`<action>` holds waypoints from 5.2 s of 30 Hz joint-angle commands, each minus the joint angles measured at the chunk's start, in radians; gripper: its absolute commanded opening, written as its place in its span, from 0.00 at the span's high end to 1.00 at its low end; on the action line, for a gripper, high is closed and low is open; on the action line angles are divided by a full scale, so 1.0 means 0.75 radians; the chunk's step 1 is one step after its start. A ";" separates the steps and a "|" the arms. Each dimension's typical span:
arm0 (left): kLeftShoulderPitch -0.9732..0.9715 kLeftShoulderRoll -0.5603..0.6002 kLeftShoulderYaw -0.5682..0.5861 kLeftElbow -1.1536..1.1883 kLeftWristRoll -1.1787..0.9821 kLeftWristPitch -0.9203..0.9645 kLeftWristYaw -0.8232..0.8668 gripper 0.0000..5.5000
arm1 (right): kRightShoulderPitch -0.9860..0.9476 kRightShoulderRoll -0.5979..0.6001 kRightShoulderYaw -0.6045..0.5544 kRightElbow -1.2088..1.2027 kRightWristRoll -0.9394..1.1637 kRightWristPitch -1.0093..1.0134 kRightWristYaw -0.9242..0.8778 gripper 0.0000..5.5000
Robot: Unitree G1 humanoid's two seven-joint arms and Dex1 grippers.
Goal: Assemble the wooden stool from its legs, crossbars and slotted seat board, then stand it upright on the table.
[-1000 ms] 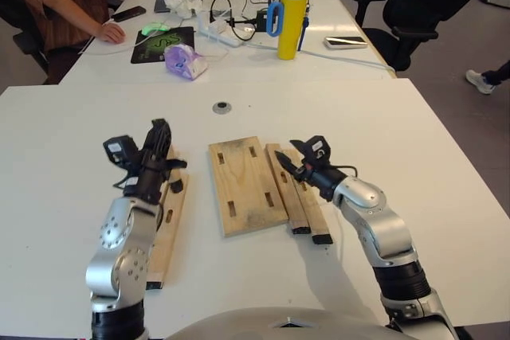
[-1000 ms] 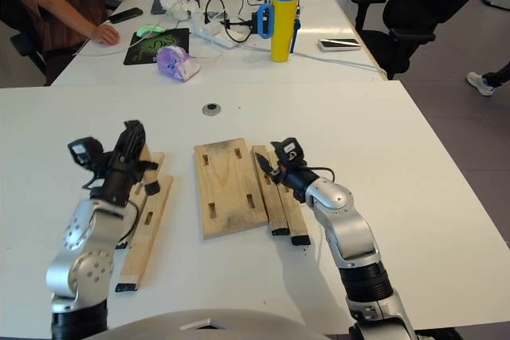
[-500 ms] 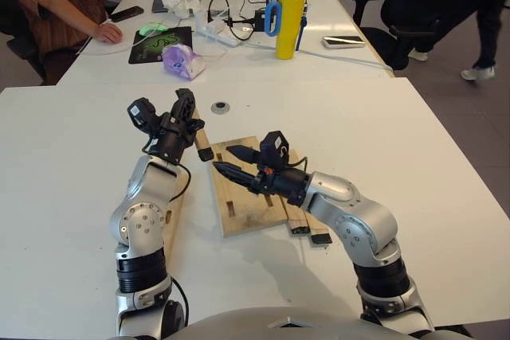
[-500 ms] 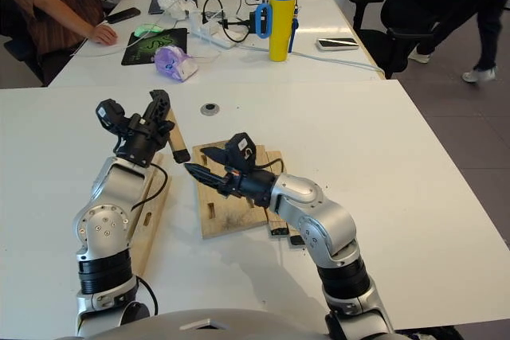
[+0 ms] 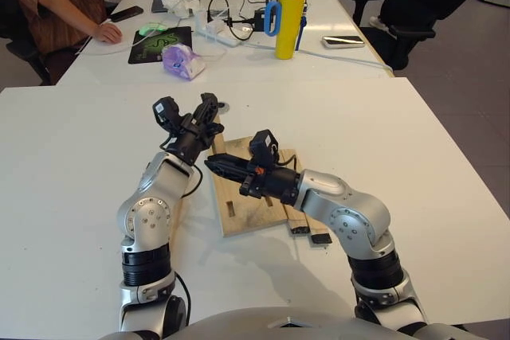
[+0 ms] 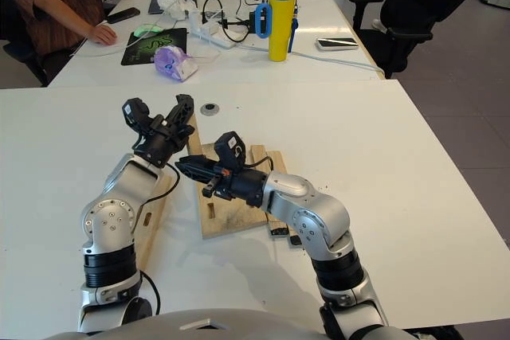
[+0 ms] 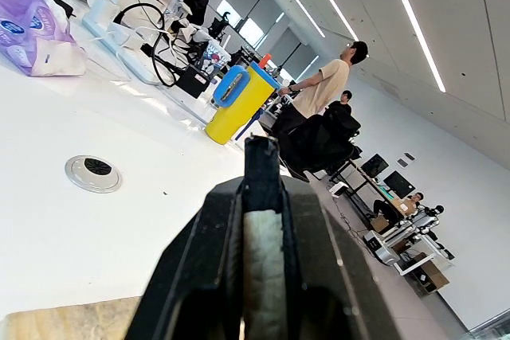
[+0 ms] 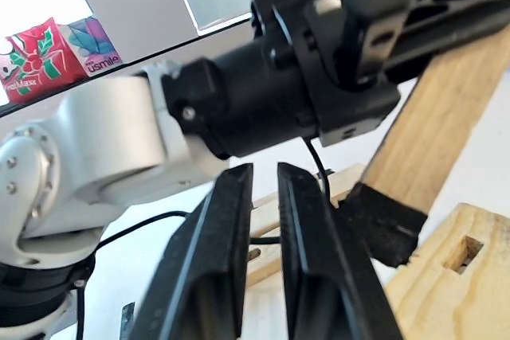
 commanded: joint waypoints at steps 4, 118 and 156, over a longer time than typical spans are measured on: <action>0.066 0.051 0.020 -0.135 -0.079 0.113 0.044 0.92 | -0.051 0.009 -0.091 0.193 -0.166 -0.051 -0.210 0.90; 0.626 0.462 -0.150 -0.064 0.826 -0.211 -0.454 0.93 | 0.014 -0.027 -0.302 0.441 -0.352 -0.283 -0.319 0.90; -0.062 0.367 0.140 -0.150 0.330 0.154 -0.191 0.58 | 0.009 0.030 -0.255 0.509 -0.424 -0.360 -0.316 0.90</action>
